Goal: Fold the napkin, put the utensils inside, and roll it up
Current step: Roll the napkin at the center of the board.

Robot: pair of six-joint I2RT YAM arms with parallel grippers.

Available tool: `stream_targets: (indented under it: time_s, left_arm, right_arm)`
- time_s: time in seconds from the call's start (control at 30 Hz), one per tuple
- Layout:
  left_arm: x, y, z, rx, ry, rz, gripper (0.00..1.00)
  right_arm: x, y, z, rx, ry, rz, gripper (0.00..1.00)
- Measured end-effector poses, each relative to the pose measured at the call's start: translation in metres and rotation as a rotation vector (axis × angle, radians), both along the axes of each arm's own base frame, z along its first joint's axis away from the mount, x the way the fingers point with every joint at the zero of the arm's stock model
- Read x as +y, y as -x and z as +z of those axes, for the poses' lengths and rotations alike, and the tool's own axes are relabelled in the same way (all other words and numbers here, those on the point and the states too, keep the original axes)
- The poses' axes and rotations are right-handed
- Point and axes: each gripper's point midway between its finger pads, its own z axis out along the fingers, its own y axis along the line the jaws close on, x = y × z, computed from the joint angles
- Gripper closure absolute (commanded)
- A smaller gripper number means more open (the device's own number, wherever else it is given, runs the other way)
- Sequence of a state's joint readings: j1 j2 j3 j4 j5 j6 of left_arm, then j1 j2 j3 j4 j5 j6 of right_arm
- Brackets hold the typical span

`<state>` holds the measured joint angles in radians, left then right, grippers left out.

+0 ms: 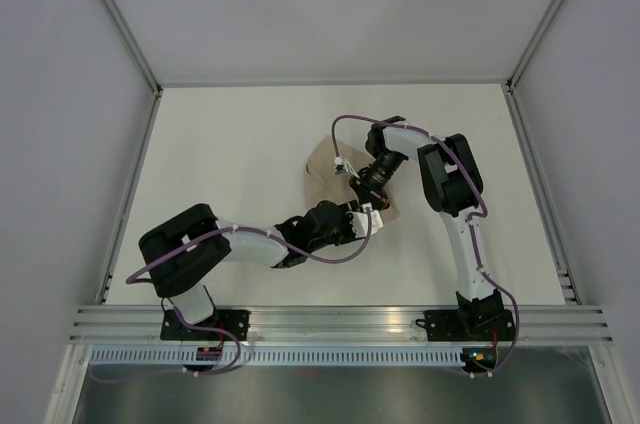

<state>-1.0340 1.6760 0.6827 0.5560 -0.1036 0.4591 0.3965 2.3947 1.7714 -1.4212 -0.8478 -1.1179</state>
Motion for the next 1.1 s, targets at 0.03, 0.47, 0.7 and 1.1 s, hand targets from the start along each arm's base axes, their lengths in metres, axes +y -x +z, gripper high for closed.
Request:
stream_targets:
  time_s: [0.03,0.47,0.7,1.1]
  left_arm:
    - [0.0,0.002,-0.004,0.001,-0.017,-0.008,0.48]
    - [0.0,0.001,-0.035,-0.05,-0.181,-0.011,0.45]
    - [-0.003,-0.009,-0.035,-0.093,-0.211,0.003,0.49]
    - [-0.01,-0.005,-0.044,-0.043,-0.284,-0.042,0.98]
  right_arm:
    - [0.0,0.0,0.0,0.005,0.001,-0.001,1.0]
    - [0.0,0.0,-0.001,0.049,0.01,-0.024,1.0]
    - [0.0,-0.001,-0.001,0.068,0.017,-0.025,0.99]
    - [-0.002,-0.002,-0.001,0.076,0.027,-0.033,0.98]
